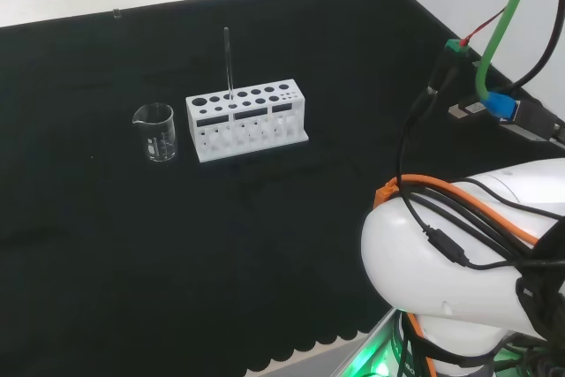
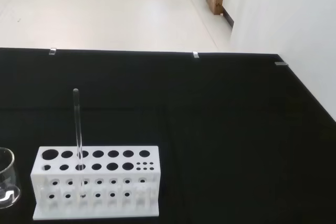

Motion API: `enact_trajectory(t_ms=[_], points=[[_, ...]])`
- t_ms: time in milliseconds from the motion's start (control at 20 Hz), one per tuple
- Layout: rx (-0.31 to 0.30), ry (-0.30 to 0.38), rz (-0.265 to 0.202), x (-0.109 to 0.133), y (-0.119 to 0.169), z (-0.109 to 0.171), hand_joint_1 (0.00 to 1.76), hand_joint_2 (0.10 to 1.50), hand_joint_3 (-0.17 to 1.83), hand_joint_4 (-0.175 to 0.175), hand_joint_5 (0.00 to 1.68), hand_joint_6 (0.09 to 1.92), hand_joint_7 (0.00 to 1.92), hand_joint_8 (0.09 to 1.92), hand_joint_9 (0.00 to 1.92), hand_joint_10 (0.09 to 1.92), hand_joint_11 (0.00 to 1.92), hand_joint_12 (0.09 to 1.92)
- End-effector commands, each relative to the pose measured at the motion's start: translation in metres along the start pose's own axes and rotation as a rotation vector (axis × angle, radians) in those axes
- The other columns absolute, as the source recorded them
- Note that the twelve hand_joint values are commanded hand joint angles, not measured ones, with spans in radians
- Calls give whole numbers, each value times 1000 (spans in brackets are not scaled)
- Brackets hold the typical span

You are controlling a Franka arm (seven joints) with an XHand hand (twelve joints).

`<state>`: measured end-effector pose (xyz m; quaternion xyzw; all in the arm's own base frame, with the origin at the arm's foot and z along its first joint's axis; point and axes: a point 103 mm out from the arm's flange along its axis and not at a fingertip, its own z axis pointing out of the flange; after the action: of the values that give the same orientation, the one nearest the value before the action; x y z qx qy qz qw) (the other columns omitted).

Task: Take the glass rod from the white test tube rack.

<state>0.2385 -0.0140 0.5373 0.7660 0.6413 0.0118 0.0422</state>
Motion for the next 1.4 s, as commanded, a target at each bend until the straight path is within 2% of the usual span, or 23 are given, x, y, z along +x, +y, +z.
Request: enact_trajectory(t_ms=[50, 150, 250, 400, 550, 750, 900, 1200, 1400], points=[[9, 29, 10, -7, 6, 11, 587, 703, 263, -7, 0, 87, 0, 480, 97, 959, 59, 1467], [-5, 48, 12, -9, 9, 11, 579, 707, 261, -9, 0, 87, 0, 527, 110, 967, 72, 1466], [-7, 70, 13, -8, 15, 11, 582, 713, 260, -24, 8, 87, 17, 694, 173, 979, 146, 1455], [-10, 92, -4, -6, 23, 13, 645, 715, 267, -76, 101, 87, 149, 883, 357, 942, 346, 1389], [-4, 64, -29, -1, 32, 16, 688, 708, 284, -104, 172, 87, 246, 909, 484, 878, 480, 1339], [3, 45, -57, 6, 46, 21, 708, 700, 299, -93, 220, 87, 293, 874, 533, 854, 572, 1319], [37, 54, -75, 14, 56, 26, 703, 696, 301, -86, 241, 87, 298, 866, 531, 849, 580, 1317], [114, 66, -108, 29, 82, 41, 636, 678, 316, -73, 248, 87, 247, 841, 322, 949, 343, 1435], [151, 83, -131, 38, 91, 49, 613, 669, 317, -70, 234, 87, 175, 836, 253, 972, 273, 1455]])
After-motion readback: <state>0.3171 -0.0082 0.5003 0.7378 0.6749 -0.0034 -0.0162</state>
